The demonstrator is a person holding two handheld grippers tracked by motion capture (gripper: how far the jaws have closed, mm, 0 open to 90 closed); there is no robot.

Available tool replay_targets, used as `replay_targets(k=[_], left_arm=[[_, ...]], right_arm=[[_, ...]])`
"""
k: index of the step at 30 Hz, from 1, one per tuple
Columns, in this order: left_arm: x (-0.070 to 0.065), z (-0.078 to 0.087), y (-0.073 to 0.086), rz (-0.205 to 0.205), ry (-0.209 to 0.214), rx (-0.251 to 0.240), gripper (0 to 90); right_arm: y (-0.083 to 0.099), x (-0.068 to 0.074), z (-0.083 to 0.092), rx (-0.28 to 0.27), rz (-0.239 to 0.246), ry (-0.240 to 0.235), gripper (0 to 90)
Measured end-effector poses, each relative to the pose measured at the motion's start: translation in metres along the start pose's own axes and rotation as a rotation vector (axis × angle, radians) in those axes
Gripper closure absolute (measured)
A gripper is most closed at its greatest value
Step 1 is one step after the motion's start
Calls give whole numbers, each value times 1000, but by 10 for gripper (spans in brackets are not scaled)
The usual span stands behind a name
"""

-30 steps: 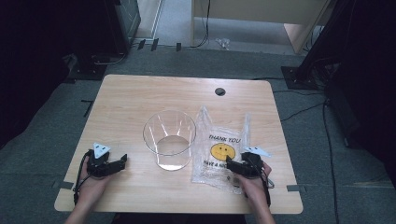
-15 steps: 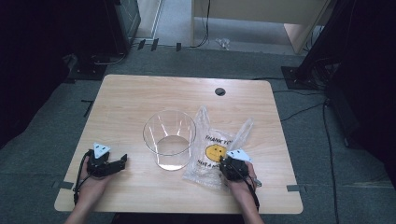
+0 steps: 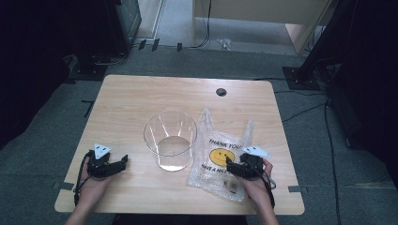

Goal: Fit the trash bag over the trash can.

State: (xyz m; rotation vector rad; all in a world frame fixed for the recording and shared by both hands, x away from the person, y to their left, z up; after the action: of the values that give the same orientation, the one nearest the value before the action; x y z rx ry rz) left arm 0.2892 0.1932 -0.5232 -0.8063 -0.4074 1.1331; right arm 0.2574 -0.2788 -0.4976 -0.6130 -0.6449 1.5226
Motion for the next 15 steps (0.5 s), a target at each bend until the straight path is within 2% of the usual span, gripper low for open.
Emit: replay_targets(k=[3, 6, 8, 10, 15], left_arm=[[0, 0, 0, 0, 0, 0, 218], [0, 0, 0, 0, 0, 0, 218], [0, 0, 0, 0, 0, 0, 218], [0, 0, 0, 0, 0, 0, 218], [0, 0, 0, 0, 0, 0, 218]], right_arm=[[-8, -4, -7, 22, -35, 13, 178], [-12, -4, -17, 53, -67, 5, 177], [-12, 2, -21, 68, -60, 3, 176], [-11, 10, -24, 76, -53, -20, 173], [-10, 30, -32, 73, -29, -53, 163]])
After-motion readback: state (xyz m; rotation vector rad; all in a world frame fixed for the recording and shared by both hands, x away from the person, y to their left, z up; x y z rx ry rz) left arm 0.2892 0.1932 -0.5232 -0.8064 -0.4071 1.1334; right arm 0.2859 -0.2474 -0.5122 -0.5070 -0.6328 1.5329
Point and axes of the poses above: each handheld gripper's, and its own axes: z roughly backward along the jaws, y roughly out of its underside, x roughly to its left, the point moved 1 cm from there along -z, roughly forward along the jaws, and after that the axes turned 9 degrees about y, right-handed, at the moved point
